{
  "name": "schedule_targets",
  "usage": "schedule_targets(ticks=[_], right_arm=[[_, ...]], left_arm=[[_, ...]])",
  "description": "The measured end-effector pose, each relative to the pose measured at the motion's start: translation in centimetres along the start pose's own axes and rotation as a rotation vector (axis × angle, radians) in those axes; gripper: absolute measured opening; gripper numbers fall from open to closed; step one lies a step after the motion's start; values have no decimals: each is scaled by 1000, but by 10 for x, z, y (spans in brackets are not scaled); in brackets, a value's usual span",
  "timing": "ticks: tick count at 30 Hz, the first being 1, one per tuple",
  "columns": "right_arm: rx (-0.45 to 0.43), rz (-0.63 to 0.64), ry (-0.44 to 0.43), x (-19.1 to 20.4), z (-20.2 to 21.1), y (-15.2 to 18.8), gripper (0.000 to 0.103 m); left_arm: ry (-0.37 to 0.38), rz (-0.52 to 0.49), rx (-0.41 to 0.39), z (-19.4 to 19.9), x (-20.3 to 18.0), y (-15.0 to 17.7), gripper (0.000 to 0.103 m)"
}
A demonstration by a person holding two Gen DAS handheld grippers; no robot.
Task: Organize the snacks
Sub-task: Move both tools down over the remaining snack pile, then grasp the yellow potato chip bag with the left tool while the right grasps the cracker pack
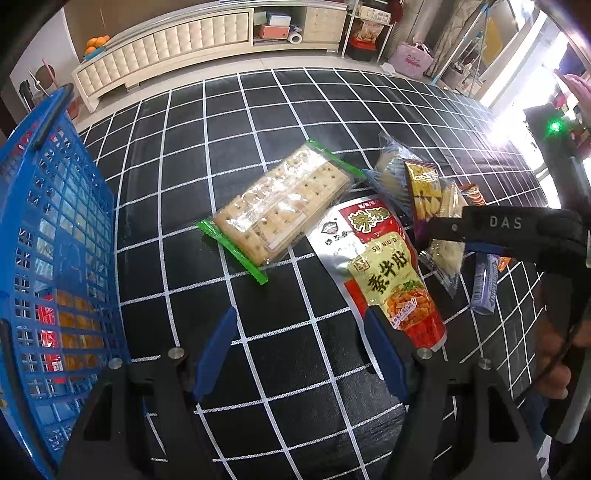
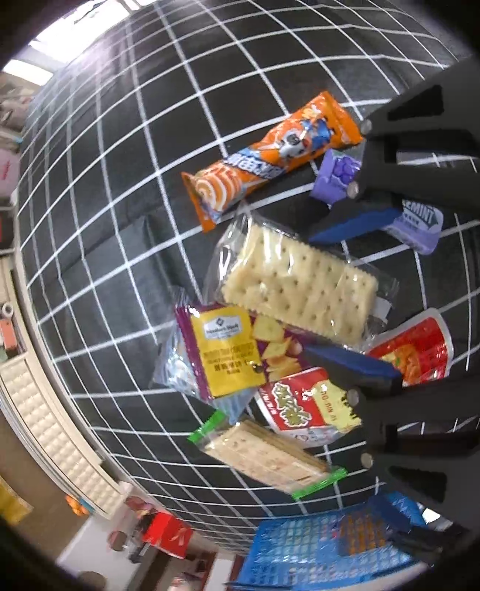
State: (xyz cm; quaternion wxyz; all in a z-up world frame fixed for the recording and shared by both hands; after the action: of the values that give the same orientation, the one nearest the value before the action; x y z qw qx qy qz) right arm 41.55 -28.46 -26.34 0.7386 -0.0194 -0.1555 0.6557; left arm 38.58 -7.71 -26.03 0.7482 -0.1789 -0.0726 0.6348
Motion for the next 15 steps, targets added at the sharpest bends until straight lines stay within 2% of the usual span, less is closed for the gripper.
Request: schedule_targets(ticks=[4,10,15], right_arm=[[0,23,-37,3,6,11,53],[-58,54,-101,-2,33,28,52],[-87,37,-154,-13,52,21,52]], left_arm=[[-1,5,0,7,-2,6,69],[-2,16,-4,21,-3,9,69],[-6,18,-12,30,-11,1,69]])
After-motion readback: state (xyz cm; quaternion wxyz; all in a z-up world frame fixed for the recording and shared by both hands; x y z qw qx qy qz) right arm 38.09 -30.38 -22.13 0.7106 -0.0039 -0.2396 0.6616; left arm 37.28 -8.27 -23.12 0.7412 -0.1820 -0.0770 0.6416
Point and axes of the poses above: each gripper's, at about its wrist camera, not at the fingertips, and z roughly against the way its jaws point, x to its left, y to its underside, the point moved 5 cm from there along -z, roughly the way its jaws point, and after that the axes turned 2 degrees about -x, right-handed, at the moved point
